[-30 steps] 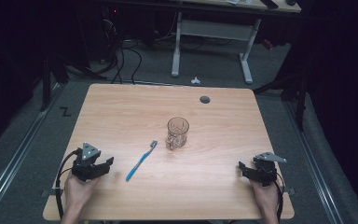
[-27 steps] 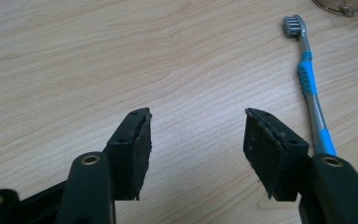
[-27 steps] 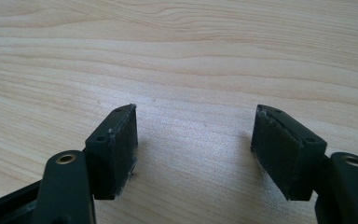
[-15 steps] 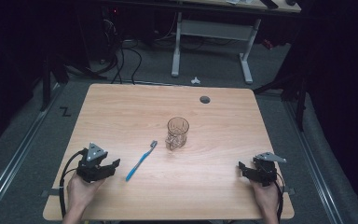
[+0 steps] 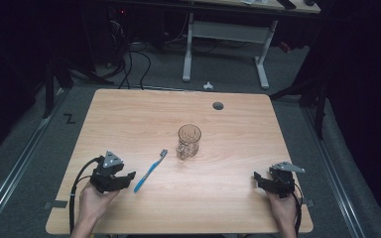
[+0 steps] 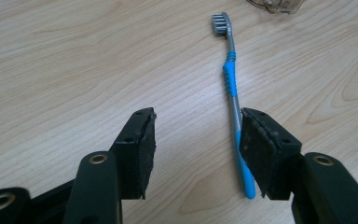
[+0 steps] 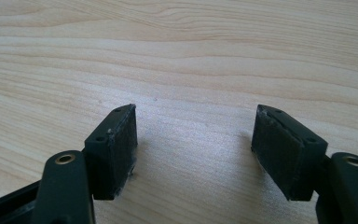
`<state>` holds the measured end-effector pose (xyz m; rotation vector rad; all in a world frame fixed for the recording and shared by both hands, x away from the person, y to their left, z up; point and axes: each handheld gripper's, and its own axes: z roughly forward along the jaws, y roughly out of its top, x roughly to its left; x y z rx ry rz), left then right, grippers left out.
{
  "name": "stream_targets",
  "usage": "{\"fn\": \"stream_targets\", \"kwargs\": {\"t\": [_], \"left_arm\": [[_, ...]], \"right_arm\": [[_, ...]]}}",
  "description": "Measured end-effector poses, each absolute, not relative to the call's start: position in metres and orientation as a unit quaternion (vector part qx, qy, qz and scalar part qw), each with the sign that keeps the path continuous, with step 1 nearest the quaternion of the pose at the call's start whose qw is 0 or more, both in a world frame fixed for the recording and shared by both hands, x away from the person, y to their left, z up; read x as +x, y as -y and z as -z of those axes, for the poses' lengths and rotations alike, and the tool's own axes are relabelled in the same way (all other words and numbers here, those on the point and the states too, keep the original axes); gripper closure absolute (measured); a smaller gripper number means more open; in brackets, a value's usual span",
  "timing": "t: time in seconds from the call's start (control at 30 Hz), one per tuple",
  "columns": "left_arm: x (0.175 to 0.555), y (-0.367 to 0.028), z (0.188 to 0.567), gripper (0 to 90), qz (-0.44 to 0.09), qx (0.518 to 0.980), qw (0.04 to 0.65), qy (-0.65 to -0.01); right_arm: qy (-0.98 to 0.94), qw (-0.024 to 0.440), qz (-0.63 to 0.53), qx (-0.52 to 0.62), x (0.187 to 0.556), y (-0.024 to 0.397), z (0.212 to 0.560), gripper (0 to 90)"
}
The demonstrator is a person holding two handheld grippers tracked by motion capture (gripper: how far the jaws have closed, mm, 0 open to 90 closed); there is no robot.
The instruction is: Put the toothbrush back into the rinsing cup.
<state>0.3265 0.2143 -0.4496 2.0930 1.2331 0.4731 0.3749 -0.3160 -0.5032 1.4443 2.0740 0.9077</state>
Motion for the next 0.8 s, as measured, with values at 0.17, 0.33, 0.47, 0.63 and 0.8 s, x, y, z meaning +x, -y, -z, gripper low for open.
{"fn": "stream_targets", "kwargs": {"t": [0.17,0.33,0.47,0.63,0.8], "left_arm": [[0.331,-0.205,0.449,48.4,-0.18,0.808,0.32,-0.46],[0.338,-0.192,0.449,48.8,-0.169,0.823,0.315,-0.441],[0.34,-0.182,0.452,46.0,-0.156,0.817,0.314,-0.458],[0.349,-0.174,0.453,45.0,-0.149,0.824,0.298,-0.459],[0.354,-0.168,0.455,45.1,-0.144,0.829,0.29,-0.457]], "right_arm": [[-0.753,0.225,-0.33,0.524,0.375,0.316,0.503,31.4],[-0.753,0.225,-0.331,0.523,0.375,0.316,0.503,31.3],[-0.753,0.224,-0.331,0.523,0.375,0.317,0.503,31.3],[-0.753,0.223,-0.332,0.522,0.375,0.317,0.503,31.0],[-0.753,0.222,-0.333,0.521,0.375,0.317,0.503,31.0]]}}
